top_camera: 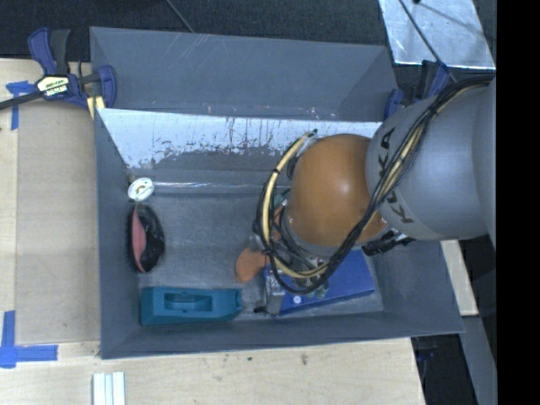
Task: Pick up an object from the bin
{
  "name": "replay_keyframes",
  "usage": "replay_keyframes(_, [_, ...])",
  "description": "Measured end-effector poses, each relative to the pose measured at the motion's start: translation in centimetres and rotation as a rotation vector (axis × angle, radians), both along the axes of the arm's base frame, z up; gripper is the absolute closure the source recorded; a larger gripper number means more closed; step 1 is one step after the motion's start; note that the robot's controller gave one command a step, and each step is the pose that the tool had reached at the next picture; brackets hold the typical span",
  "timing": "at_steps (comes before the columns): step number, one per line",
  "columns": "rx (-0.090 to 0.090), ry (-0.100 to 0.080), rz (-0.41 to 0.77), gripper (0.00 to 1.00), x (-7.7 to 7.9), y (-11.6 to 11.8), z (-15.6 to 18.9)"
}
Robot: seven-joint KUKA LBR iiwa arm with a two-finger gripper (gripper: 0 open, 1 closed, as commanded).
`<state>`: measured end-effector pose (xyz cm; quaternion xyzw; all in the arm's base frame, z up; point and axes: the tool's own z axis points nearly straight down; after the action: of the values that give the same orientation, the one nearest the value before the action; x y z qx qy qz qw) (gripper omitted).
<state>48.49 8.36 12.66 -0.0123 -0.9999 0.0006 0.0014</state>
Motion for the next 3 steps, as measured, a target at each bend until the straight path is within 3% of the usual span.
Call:
replay_keyframes(1, [0.002,-0.008,-0.098,1.0,3.59,-0.04,-5.24])
replay_keyframes(3, [0.001,-0.004,-0.098,1.0,3.51,0.0,-5.0])
